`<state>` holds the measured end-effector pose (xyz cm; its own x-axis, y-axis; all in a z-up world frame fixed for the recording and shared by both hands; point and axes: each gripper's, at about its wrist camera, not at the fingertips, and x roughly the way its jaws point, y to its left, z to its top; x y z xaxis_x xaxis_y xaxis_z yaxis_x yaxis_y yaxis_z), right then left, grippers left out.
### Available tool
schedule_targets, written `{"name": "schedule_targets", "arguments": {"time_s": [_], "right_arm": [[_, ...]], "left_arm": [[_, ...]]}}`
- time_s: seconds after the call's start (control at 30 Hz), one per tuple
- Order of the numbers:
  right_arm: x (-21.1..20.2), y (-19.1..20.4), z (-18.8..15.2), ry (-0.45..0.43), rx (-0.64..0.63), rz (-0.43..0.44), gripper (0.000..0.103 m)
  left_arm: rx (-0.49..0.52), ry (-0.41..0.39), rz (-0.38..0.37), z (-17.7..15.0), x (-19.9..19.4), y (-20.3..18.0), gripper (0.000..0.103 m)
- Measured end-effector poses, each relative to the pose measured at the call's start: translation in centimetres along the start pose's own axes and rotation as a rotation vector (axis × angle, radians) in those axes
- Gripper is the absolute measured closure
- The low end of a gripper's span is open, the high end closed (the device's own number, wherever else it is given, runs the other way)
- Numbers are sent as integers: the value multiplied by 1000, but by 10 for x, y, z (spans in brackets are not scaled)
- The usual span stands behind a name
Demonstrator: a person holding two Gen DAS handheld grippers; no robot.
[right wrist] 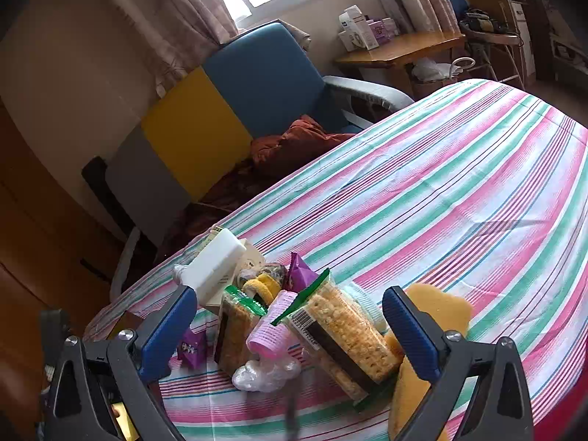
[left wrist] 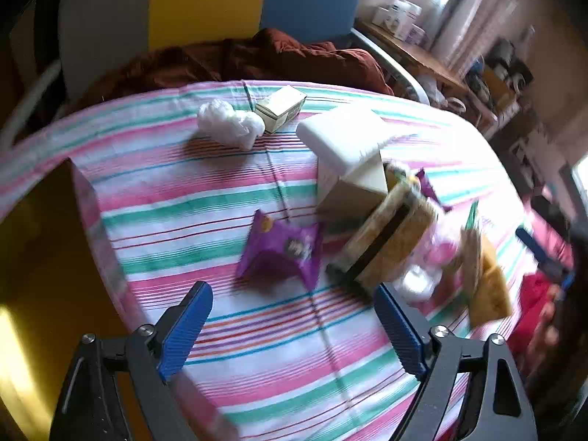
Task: Organize objects
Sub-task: 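Reach the left gripper to the purple snack packet and grasp it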
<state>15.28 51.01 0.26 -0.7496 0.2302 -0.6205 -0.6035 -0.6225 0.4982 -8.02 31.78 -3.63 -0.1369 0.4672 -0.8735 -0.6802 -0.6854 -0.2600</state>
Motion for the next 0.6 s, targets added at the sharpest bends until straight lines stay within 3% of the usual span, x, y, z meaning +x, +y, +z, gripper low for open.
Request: {"name": "schedule_targets", "arguments": {"time_s": [0.1,0.3,0.53,0.6], "right_arm": [[0,0,0,4,2,10,0],[1,-5,0,18,29,31,0],[3,-12,-1,35,69,46,0],[3,-13,0,35,72,48,0]], "left_arm": [[-120,45,-52,10,13,3,14],[-277,72,-37,25,40,10,18],[-144,100,-27,30,52,-17,31],[-87,92,14,29,53,-22,31]]}}
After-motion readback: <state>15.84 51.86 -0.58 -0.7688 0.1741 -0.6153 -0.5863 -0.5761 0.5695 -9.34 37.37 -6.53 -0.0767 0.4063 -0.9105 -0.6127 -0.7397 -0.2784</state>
